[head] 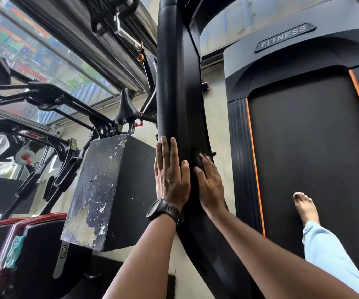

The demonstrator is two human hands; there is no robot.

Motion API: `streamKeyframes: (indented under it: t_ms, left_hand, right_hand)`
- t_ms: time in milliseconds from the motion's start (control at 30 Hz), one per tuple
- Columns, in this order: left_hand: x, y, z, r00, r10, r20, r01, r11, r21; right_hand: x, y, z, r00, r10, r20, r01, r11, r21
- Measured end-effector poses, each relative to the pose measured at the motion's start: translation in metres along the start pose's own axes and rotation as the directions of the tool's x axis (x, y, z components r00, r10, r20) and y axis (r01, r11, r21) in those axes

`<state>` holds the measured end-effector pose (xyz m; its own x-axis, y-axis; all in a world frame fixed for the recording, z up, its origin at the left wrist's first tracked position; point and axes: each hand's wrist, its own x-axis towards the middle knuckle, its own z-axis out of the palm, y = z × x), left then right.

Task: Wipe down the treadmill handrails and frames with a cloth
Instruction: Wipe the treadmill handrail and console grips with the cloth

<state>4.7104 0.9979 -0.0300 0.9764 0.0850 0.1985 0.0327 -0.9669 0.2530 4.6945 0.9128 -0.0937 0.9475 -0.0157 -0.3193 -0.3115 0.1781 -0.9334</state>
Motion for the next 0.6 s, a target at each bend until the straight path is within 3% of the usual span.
streamKeyframes:
  t_ms: [133, 167, 267, 333, 400, 467, 500, 600]
  left_hand:
    - [0.02, 0.002, 0.0, 1.0, 0.009, -0.011, -0.009, 1.0, -0.006]
    - [0.021, 0.003, 0.0, 1.0, 0.009, -0.012, -0.009, 1.0, -0.009]
    - [0.021, 0.001, -0.001, 1.0, 0.024, -0.007, -0.025, 0.999, -0.026]
    - [0.024, -0.001, -0.003, 0.999, 0.036, -0.005, -0.036, 0.999, -0.028]
    - [0.029, -0.002, -0.005, 0.999, 0.047, -0.007, -0.048, 0.998, -0.035]
    - [0.032, 0.0, -0.006, 0.999, 0.04, -0.002, -0.04, 0.998, -0.053]
    - [0.032, 0.001, -0.006, 0.999, 0.037, 0.0, -0.037, 0.997, -0.061]
    - [0.034, 0.002, -0.009, 0.999, 0.037, -0.007, -0.037, 0.996, -0.084]
  right_hand:
    - [0.012, 0.009, -0.008, 0.938, 0.348, 0.011, -0.343, 0.929, -0.137]
    - [0.007, 0.006, -0.007, 0.942, 0.336, 0.01, -0.33, 0.932, -0.151]
    - [0.005, -0.017, -0.003, 1.0, 0.013, 0.026, -0.013, 1.0, -0.004]
    - [0.025, -0.023, -0.002, 0.998, -0.048, 0.037, 0.048, 0.999, 0.009]
    - [0.047, -0.023, -0.004, 0.988, 0.154, 0.026, -0.152, 0.986, -0.075]
    - [0.054, -0.02, -0.006, 0.917, 0.398, -0.002, -0.391, 0.899, -0.198]
    - [0.051, -0.021, -0.005, 0.919, 0.395, -0.003, -0.387, 0.897, -0.213]
    - [0.047, -0.038, 0.001, 0.999, 0.024, 0.023, -0.023, 0.999, -0.037]
